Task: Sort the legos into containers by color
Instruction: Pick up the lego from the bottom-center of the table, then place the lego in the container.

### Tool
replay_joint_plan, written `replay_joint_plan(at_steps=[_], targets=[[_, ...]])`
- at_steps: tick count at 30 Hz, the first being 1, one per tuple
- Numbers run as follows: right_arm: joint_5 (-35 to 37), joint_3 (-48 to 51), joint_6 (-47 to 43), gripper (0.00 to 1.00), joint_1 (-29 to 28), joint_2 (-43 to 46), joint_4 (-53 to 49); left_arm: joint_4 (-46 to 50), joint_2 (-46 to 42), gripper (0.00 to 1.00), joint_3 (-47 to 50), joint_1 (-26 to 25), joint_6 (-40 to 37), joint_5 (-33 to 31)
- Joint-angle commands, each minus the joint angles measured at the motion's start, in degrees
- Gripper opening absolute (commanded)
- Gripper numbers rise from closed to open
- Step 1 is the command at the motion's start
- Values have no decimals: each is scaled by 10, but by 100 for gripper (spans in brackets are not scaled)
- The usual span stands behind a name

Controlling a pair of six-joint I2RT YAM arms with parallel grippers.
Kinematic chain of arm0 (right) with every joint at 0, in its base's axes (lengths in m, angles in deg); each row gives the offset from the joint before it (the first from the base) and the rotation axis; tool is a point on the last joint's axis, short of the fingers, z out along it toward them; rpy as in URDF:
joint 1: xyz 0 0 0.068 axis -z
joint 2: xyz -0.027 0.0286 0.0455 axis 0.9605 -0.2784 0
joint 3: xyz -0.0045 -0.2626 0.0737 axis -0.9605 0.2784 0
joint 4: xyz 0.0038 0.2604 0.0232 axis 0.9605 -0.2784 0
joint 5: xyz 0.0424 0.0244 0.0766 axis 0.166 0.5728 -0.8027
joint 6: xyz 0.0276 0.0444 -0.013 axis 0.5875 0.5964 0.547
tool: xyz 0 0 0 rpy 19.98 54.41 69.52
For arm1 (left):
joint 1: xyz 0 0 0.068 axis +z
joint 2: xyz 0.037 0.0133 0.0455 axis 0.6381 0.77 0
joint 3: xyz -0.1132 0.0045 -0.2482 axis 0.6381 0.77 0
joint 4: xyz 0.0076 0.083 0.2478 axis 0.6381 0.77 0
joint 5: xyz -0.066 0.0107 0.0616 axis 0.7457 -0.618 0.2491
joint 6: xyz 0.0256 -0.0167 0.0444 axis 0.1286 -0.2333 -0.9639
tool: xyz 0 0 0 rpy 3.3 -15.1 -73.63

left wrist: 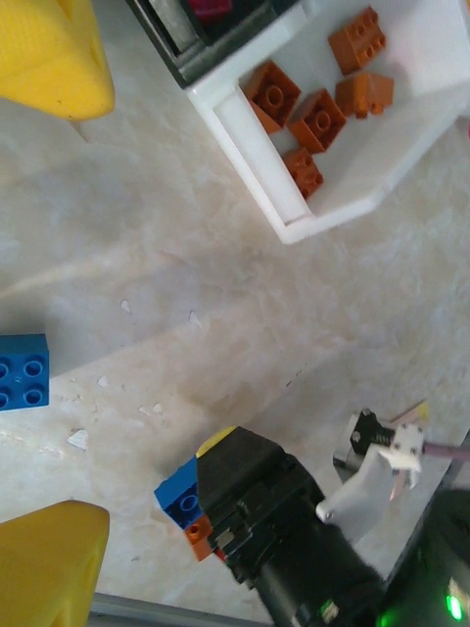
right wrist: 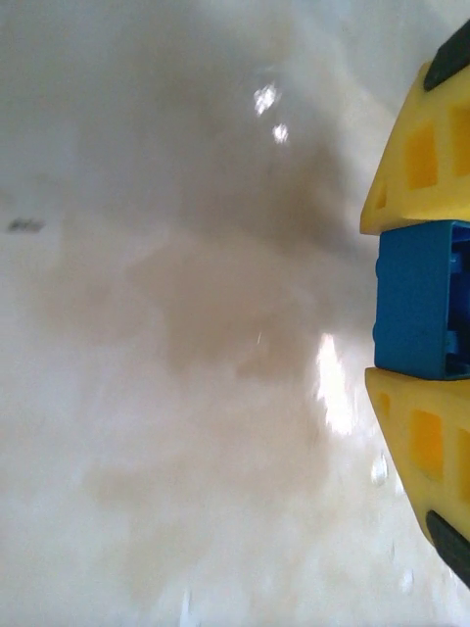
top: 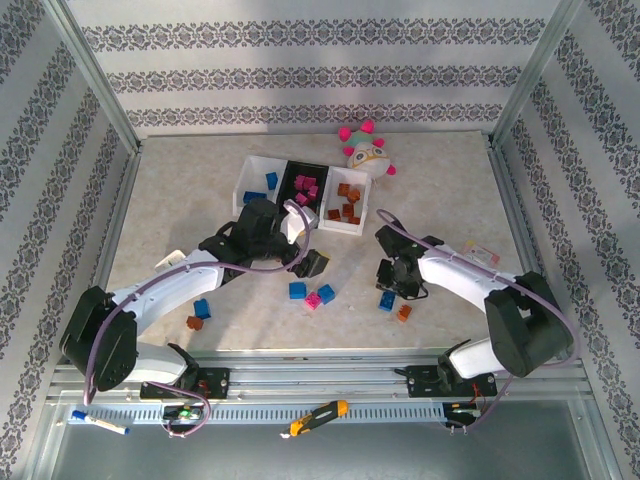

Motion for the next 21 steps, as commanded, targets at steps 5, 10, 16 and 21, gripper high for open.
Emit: replay_joint_plan(at_steps=[5, 10, 16, 21], targets=[[12, -82, -46, 20, -23, 23, 113, -38, -35, 99, 17, 16, 121, -46], [4, -151, -88, 20, -44, -15, 203, -49, -58, 99, 38, 45, 186, -58], [-1, -256, -137, 19, -76, -113, 299, -57, -107, 99, 76, 76, 217, -85], [4, -347, -168, 18, -105, -215, 381, -30, -166, 99, 105, 97, 223, -117]])
